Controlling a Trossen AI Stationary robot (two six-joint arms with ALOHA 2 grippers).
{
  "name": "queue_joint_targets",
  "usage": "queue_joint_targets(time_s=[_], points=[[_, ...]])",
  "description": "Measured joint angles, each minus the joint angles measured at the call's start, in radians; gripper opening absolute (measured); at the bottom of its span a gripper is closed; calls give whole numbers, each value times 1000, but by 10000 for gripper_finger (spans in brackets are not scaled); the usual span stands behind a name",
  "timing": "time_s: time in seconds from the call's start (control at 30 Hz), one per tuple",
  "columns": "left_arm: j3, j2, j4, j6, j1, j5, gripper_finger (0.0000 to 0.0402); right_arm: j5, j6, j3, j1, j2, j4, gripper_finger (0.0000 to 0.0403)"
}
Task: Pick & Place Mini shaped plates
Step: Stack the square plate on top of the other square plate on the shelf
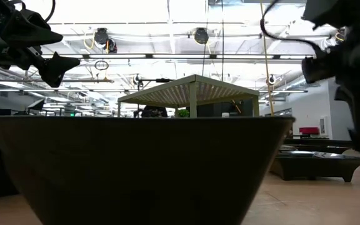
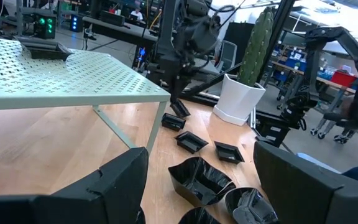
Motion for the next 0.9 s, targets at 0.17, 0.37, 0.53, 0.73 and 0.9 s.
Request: queue_joint_targets(time_s=[0.17, 0.37, 0.53, 0.73, 0.9], points=[[0, 0, 0, 0, 0, 0, 296, 14, -80, 0, 0, -50, 133, 1], [0, 0, 0, 0, 0, 0, 296, 22, -198, 1, -11, -80, 305, 1], [0, 0, 0, 0, 0, 0, 296, 1, -322, 2, -53, -81, 488, 1], [0, 0, 0, 0, 0, 0, 296, -114, -411, 8, -183, -80, 652, 0], [0, 0, 0, 0, 0, 0, 296, -212, -485, 103, -315, -69, 633, 0]])
